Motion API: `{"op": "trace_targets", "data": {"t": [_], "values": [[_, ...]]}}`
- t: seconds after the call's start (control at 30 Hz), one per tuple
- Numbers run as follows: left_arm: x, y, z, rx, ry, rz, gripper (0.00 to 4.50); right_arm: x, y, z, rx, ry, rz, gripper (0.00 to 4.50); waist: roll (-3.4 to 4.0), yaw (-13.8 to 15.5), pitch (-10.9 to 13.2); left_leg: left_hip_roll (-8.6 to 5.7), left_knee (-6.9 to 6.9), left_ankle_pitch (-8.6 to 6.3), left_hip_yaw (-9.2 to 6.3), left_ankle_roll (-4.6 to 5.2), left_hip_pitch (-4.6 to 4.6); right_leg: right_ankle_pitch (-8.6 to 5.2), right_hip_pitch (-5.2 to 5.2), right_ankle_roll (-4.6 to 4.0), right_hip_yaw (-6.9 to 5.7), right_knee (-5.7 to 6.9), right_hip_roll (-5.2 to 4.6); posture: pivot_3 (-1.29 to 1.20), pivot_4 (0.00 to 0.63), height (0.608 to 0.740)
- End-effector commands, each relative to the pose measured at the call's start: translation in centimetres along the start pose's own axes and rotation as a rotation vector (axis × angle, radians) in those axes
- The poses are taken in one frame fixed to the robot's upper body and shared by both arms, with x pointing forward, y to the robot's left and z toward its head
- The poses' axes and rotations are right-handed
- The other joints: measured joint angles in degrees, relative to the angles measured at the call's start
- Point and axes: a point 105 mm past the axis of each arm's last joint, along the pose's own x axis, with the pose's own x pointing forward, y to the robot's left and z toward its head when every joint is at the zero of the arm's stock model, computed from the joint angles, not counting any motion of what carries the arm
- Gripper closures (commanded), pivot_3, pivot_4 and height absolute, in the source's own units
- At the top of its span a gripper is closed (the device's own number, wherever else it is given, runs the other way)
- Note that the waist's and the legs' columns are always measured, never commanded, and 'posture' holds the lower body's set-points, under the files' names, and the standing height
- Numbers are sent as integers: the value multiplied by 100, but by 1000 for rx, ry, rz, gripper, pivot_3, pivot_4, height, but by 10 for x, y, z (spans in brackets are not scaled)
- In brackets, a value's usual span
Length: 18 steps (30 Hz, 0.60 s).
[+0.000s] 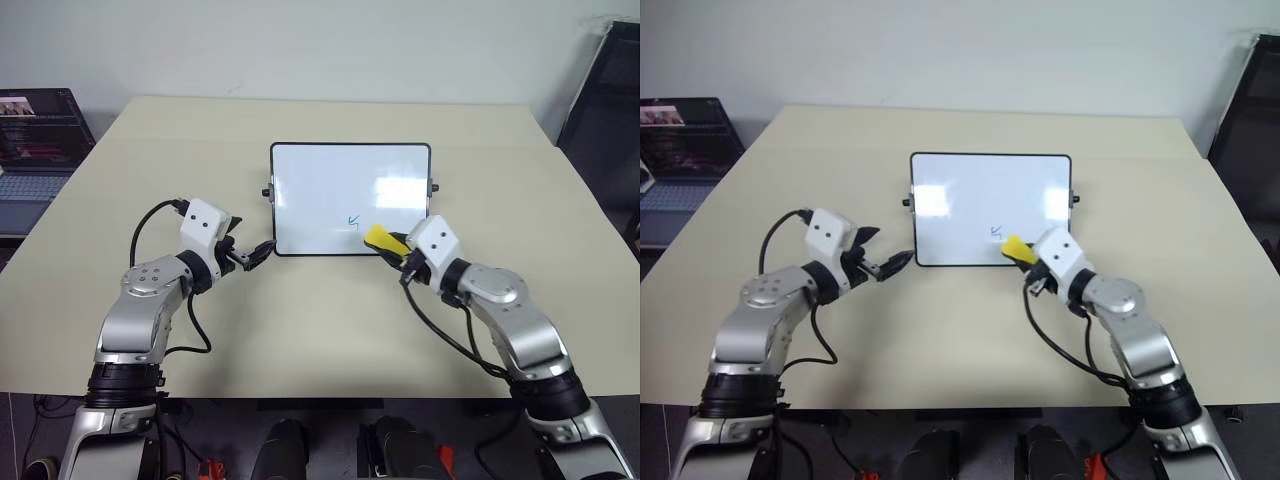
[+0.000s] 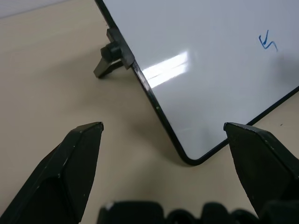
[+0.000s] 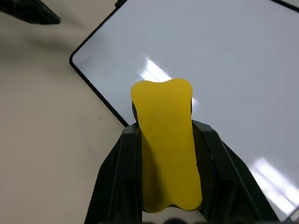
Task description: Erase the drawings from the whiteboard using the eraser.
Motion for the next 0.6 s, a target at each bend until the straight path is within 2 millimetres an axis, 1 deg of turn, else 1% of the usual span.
{"op": "trace_targets", "data": {"t": [0.03,0.17,0.27,0.4,0.5,0.6], "values": [[3,-2,13,79,-30,-35,0,15,-5,14,-79,-32,-6,3399,0,10,0,-1,0,0,0,0,0,0,0,0,0,0,0,0,150,740],[8,-17,17,143,-26,-131,0,38,-13,24,-129,-32,-5,3399,0,6,0,-1,2,0,2,0,1,1,0,-1,-1,2,-1,0,150,740],[9,-30,20,171,-26,-198,0,54,-25,23,-155,-12,-41,3399,0,5,0,2,1,0,0,0,1,1,0,-2,-3,4,0,0,150,740],[9,-38,22,181,-24,-236,0,66,-34,22,-193,7,-69,3399,0,9,0,0,1,0,1,0,-2,2,0,-3,-2,3,-2,0,150,740],[8,-39,23,182,-26,-236,0,70,-33,13,-227,50,-61,3399,0,8,0,0,0,0,1,0,-1,2,0,-3,-1,2,-4,0,150,740],[8,-41,28,177,-41,-237,0,67,-28,-8,-248,139,-1,3399,0,7,0,0,4,0,0,0,3,2,1,-3,-1,11,-3,0,150,740]]}}
